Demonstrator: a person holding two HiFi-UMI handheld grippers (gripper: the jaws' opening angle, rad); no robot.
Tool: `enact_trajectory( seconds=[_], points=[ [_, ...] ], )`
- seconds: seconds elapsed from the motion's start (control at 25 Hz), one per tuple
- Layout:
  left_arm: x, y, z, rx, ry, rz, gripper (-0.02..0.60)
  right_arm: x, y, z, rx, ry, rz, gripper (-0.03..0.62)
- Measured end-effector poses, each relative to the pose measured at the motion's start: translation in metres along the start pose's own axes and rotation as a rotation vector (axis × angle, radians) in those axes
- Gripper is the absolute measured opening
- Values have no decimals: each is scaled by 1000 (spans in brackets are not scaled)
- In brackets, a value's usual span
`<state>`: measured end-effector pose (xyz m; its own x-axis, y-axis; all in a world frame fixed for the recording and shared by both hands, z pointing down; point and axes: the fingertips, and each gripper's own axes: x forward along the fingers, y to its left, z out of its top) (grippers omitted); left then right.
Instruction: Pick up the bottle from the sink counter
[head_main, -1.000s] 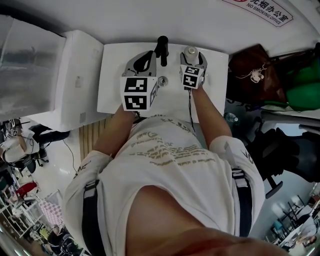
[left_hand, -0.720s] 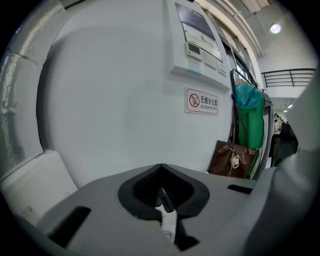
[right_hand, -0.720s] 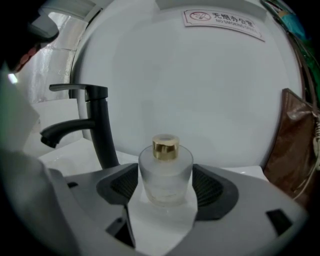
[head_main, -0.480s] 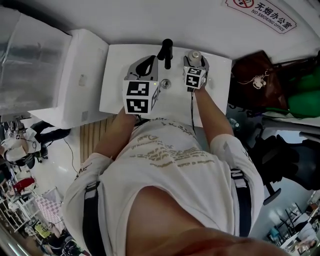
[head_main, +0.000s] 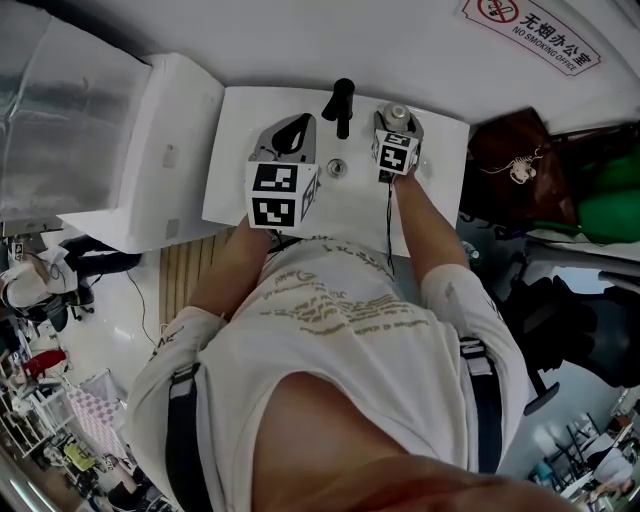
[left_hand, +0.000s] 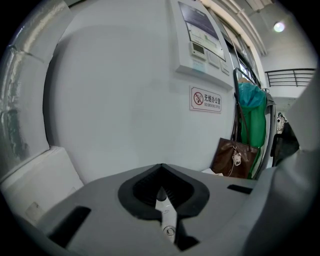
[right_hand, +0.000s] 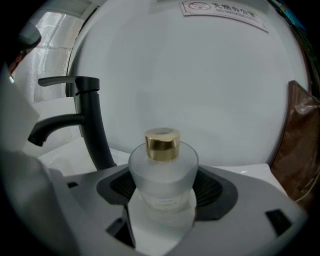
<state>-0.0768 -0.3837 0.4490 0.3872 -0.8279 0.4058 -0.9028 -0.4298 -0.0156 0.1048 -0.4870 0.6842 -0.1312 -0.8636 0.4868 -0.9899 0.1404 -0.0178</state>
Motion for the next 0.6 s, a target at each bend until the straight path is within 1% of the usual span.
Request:
enact_trajectory(
  seconds=[0.12, 0.4, 0.6],
  points=[
    [-1, 2, 1, 0, -4, 1, 20, -1, -1, 0, -16, 23, 5, 307],
    [-2, 4, -1, -7, -3, -2, 20, -4, 3, -2, -90, 65, 40, 313],
    [0, 1, 0, -6, -9, -16, 20, -15, 0, 0, -25, 50, 51, 313]
  ],
)
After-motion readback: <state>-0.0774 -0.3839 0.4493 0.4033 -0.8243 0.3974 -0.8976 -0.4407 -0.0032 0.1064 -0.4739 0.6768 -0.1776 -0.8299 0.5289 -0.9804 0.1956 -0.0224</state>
